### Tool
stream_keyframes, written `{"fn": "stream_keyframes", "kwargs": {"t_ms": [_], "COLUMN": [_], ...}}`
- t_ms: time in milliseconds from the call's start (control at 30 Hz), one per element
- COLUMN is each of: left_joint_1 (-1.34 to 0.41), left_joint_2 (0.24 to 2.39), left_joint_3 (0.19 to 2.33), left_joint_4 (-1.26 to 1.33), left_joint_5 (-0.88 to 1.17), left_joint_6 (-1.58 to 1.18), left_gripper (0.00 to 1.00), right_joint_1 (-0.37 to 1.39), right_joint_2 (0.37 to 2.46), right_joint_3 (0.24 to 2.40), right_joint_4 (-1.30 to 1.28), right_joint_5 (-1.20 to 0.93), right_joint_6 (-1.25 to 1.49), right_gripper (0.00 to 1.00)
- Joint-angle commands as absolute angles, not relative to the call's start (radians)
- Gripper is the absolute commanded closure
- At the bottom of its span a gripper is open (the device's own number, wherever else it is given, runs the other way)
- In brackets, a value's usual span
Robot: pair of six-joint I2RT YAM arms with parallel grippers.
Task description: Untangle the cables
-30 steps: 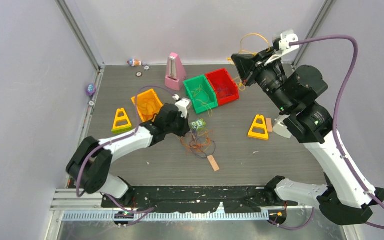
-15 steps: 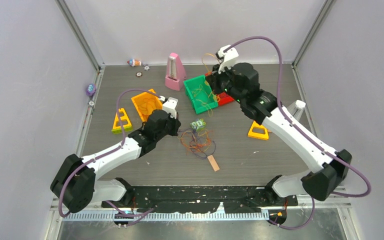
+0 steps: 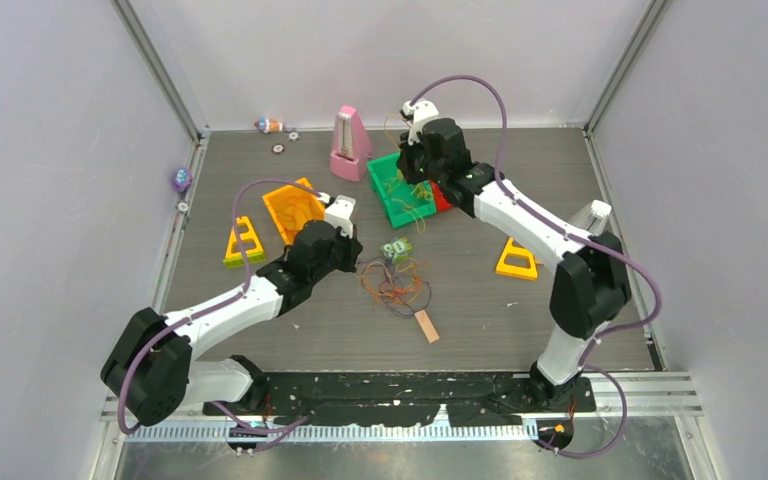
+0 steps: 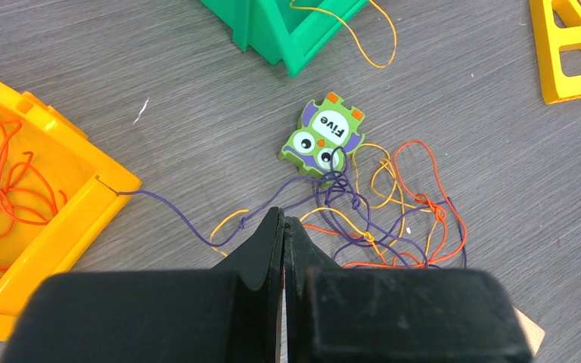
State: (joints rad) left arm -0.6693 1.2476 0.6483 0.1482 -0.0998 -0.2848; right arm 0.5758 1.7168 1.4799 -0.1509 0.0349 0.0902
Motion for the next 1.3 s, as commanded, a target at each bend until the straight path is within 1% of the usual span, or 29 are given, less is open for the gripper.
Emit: {"fn": "stream_keyframes", "kwargs": {"t_ms": [0,167,367,433,467,500,567,700,800,867,900,1033,1067,1133,1167,1200,1267], "left_joint_1": [-0.67,-0.67,-0.67,-0.669,-0.669,-0.67,-0.669,-0.67,-0.669,-0.669,-0.669,-0.669,-0.67,-0.669,-0.67,-0.67,-0.67], "left_joint_2": [1.223,1.213,1.216,1.215,1.212,1.212,1.209,1.201,1.202,1.206,1.208,1.2,1.196,1.195,1.195,1.194,1.198], "left_joint_3": [0.644,0.635,0.634,0.634,0.635,0.634,0.629,0.623,0.621,0.624,0.628,0.627,0.626,0.626,0.625,0.624,0.624], "left_joint_4": [0.217,0.231,0.232,0.232,0.232,0.232,0.234,0.242,0.246,0.241,0.237,0.231,0.23,0.229,0.228,0.232,0.237], "left_joint_5": [-0.085,-0.074,-0.07,-0.066,-0.066,-0.067,-0.068,-0.069,-0.065,-0.062,-0.061,-0.068,-0.07,-0.072,-0.07,-0.067,-0.059], "left_joint_6": [-0.286,-0.283,-0.273,-0.273,-0.274,-0.275,-0.276,-0.276,-0.277,-0.277,-0.277,-0.273,-0.272,-0.273,-0.272,-0.274,-0.276], "left_gripper": [1.0,1.0,1.0,1.0,1.0,1.0,1.0,1.0,1.0,1.0,1.0,1.0,1.0,1.0,1.0,1.0,0.93], "right_joint_1": [0.557,0.538,0.516,0.515,0.515,0.515,0.516,0.516,0.515,0.515,0.515,0.516,0.515,0.515,0.515,0.516,0.516], "right_joint_2": [1.794,1.907,2.028,2.063,2.074,2.09,2.092,2.03,1.946,1.888,1.868,1.744,1.704,1.638,1.594,1.569,1.496], "right_joint_3": [1.597,1.636,1.673,1.691,1.699,1.711,1.709,1.703,1.702,1.666,1.652,1.544,1.5,1.424,1.396,1.328,1.211], "right_joint_4": [-0.11,-0.115,-0.177,-0.213,-0.226,-0.246,-0.255,-0.267,-0.289,-0.293,-0.291,-0.279,-0.27,-0.241,-0.227,-0.184,-0.099], "right_joint_5": [0.028,0.042,0.075,0.075,0.071,0.065,0.047,0.034,0.027,0.017,0.016,-0.01,-0.008,-0.005,-0.011,-0.019,-0.047], "right_joint_6": [0.122,0.137,0.167,0.169,0.17,0.169,0.17,0.167,0.154,0.152,0.152,0.146,0.142,0.137,0.136,0.133,0.138], "right_gripper": [0.95,0.95,0.95,0.93,0.87,0.76,0.65,0.57,0.51,0.45,0.39,0.23,0.21,0.13,0.12,0.08,0.05]}}
